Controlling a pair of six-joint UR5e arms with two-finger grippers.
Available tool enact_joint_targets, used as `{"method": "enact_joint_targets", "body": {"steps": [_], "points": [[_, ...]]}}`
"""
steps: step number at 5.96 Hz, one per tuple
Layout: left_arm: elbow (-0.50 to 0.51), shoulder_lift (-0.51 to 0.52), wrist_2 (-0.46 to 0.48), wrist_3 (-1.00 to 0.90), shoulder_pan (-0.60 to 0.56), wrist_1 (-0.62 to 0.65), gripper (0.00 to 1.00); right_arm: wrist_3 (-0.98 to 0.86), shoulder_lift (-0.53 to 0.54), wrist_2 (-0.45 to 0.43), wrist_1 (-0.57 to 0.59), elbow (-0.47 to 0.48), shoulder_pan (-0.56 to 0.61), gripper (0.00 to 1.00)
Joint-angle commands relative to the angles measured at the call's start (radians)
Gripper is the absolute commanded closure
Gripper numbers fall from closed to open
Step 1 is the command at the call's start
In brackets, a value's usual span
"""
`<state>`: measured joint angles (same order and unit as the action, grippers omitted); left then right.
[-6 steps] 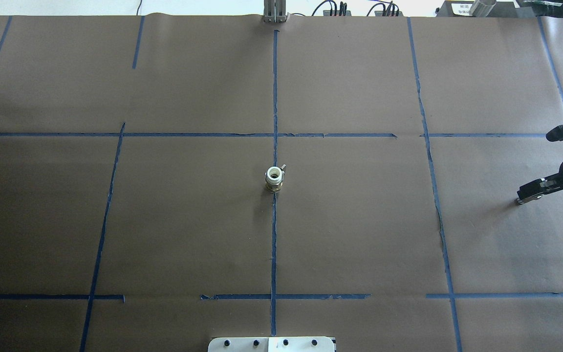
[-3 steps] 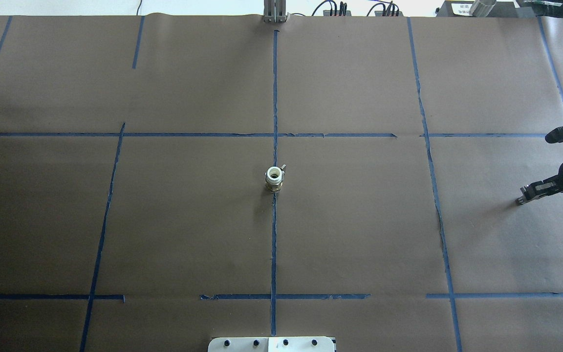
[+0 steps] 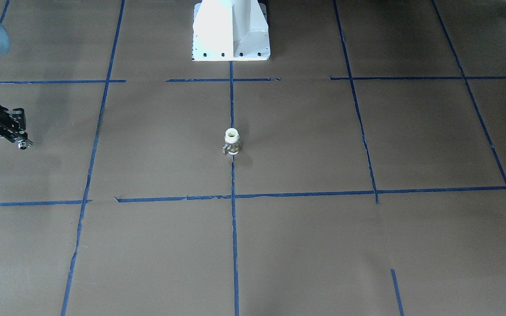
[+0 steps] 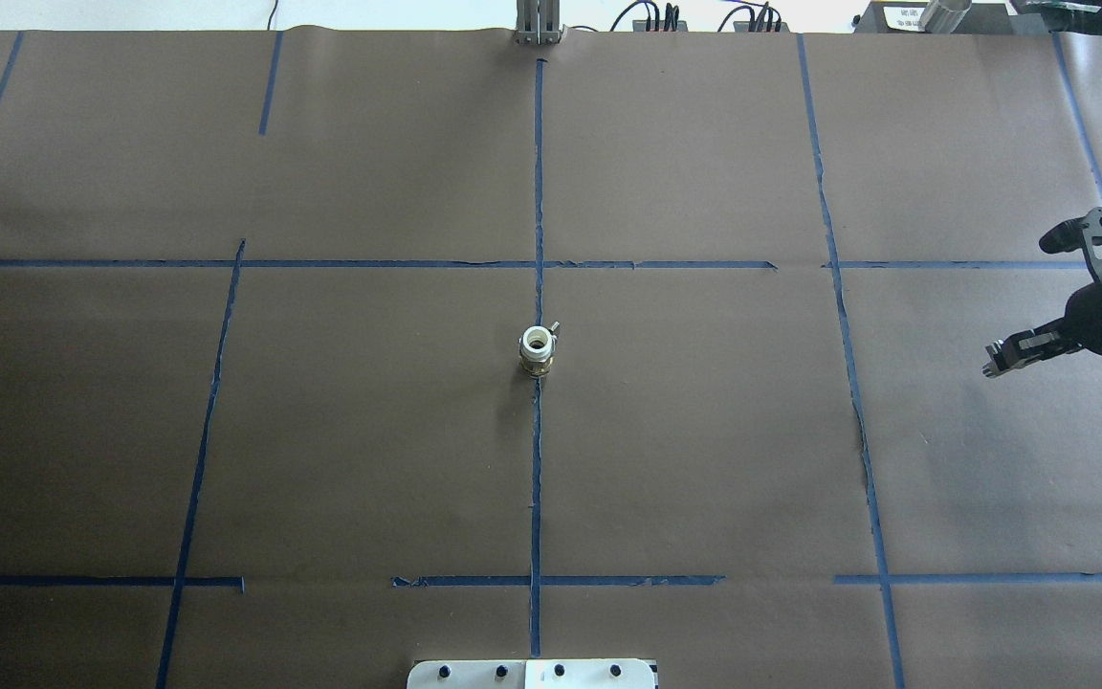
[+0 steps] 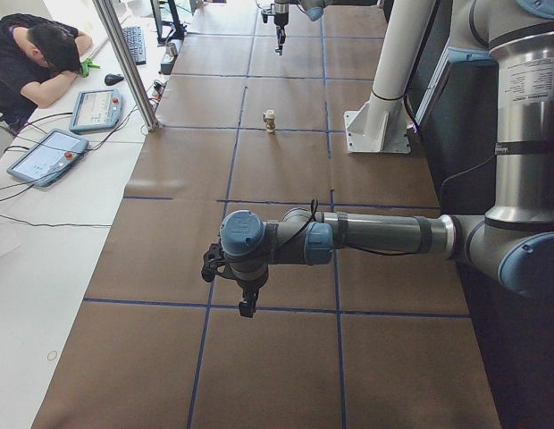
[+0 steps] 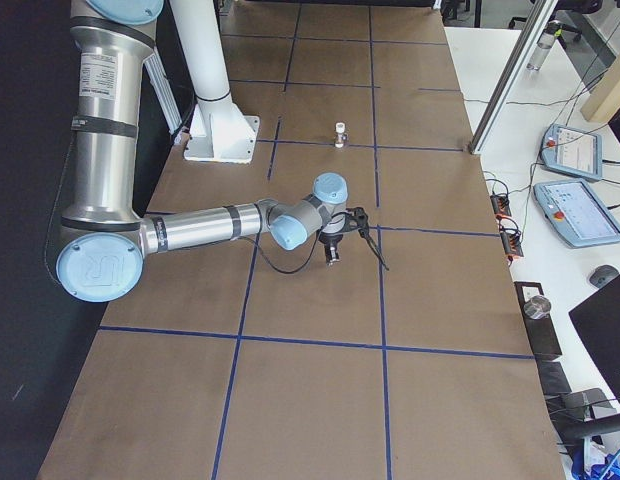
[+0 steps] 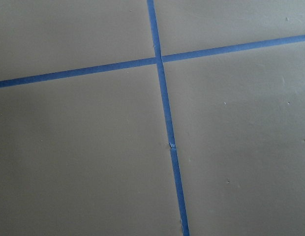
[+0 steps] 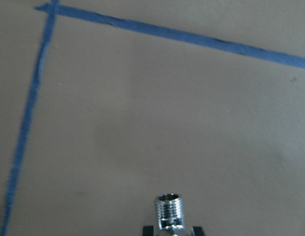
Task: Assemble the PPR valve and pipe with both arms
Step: 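Carry the chrome valve body with the right gripper above the pipe piece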
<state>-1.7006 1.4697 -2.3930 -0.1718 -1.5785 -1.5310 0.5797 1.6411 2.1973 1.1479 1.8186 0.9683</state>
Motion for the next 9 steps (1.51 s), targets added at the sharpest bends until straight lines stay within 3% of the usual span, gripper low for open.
{"method": "enact_joint_targets", "body": {"steps": [1, 2, 5, 6, 7, 9], "points": [[-0.001, 0.0, 0.0, 0.0, 0.0, 0.0, 0.0, -0.006, -0.177, -0.001, 0.108, 0.057, -0.066, 1.0], [-0.001, 0.0, 0.0, 0.0, 0.0, 0.0, 0.0, -0.003, -0.264, -0.017, 0.148, 0.054, -0.104, 1.0], [0.002, -0.005, 0.005, 0.003, 0.0, 0.002, 0.0, 0.017, -0.559, -0.172, 0.48, 0.096, -0.212, 1.0], [0.001, -0.006, 0.009, 0.018, 0.0, 0.002, 0.0, 0.066, -0.628, -0.204, 0.528, 0.094, -0.258, 1.0], [-0.005, -0.005, 0.009, 0.04, 0.0, 0.0, 0.0, 0.071, -0.688, -0.314, 0.544, 0.091, -0.334, 1.0], [-0.007, -0.003, 0.008, 0.054, 0.0, 0.0, 0.0, 0.071, -0.812, -0.364, 0.581, 0.032, -0.401, 1.0]]}}
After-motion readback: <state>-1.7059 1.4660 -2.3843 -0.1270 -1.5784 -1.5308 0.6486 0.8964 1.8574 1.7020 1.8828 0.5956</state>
